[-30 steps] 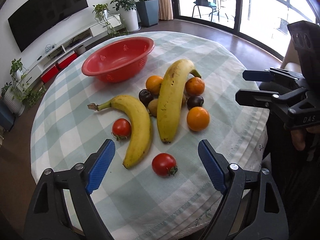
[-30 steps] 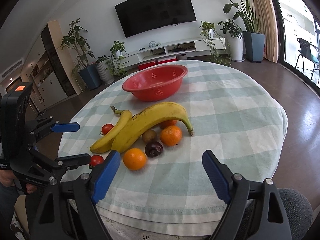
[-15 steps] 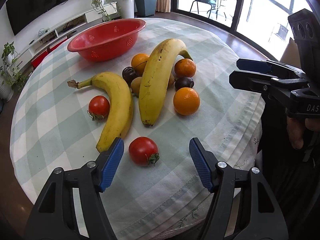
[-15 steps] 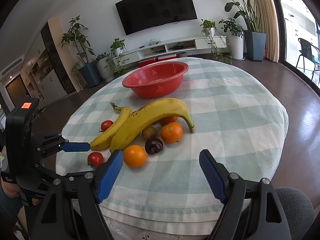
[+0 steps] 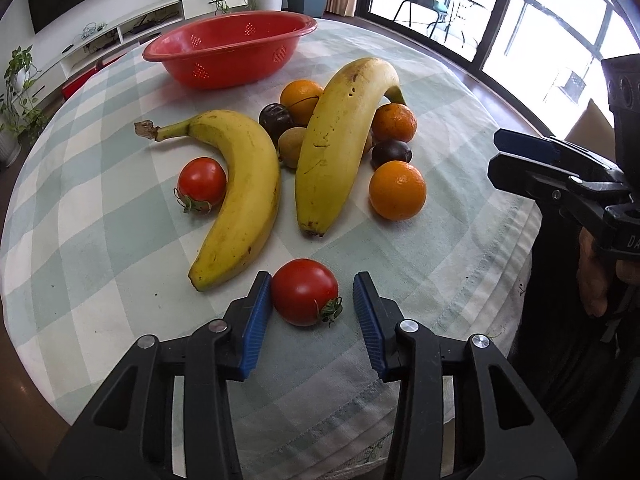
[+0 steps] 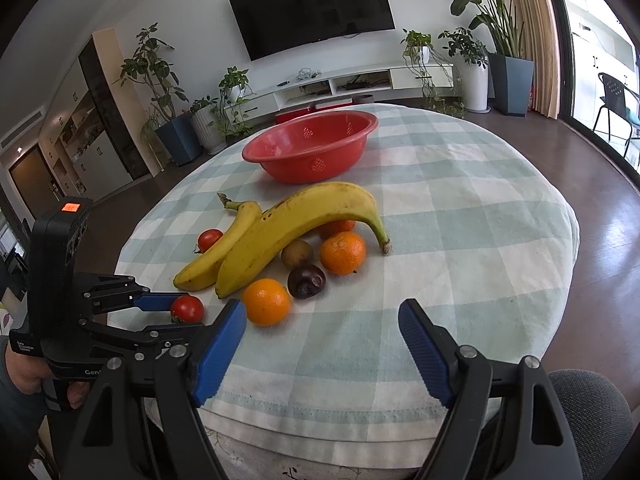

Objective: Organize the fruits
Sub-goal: 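Move the left tool to the red tomato and close its fingers on it, then carry the tomato toward the red bowl with the left tool while the right tool grasps an orange, then lower the tomato into the red bowl and open the left tool while the right tool releases the orange there, then grasp the large banana at its middle with the right tool, then lift the banana with the right tool while the left tool grasps a dark plum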

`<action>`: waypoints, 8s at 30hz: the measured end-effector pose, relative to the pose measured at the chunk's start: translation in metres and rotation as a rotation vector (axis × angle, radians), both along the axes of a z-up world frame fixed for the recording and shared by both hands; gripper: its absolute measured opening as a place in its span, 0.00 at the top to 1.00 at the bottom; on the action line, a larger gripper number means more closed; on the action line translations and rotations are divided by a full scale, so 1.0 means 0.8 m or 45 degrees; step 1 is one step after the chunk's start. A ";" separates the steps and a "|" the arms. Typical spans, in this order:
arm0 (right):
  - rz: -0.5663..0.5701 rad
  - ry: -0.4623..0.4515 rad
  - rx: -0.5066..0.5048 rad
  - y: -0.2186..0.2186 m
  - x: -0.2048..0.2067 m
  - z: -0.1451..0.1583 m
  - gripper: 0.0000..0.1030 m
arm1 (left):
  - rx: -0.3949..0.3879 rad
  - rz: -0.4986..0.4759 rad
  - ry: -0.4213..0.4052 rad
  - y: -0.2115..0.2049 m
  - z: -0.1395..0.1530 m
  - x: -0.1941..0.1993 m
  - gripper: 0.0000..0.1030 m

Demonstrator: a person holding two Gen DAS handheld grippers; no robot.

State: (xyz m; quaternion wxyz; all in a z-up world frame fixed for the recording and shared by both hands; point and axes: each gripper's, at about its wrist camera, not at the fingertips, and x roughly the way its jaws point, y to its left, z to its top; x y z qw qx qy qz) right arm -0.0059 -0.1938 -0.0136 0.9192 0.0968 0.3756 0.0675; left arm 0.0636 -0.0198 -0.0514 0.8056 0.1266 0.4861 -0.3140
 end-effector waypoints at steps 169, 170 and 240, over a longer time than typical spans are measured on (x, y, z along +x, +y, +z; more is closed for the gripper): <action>-0.062 0.253 0.557 0.002 0.115 -0.015 0.32 | -0.504 0.489 -0.300 0.081 0.054 -0.051 0.00; -0.081 0.276 0.573 0.000 0.118 -0.019 0.32 | -0.514 0.496 -0.299 0.083 0.054 -0.051 0.00; -0.134 0.035 1.030 -0.171 0.044 -0.001 0.66 | -0.160 0.078 -0.226 -0.067 0.056 0.007 0.13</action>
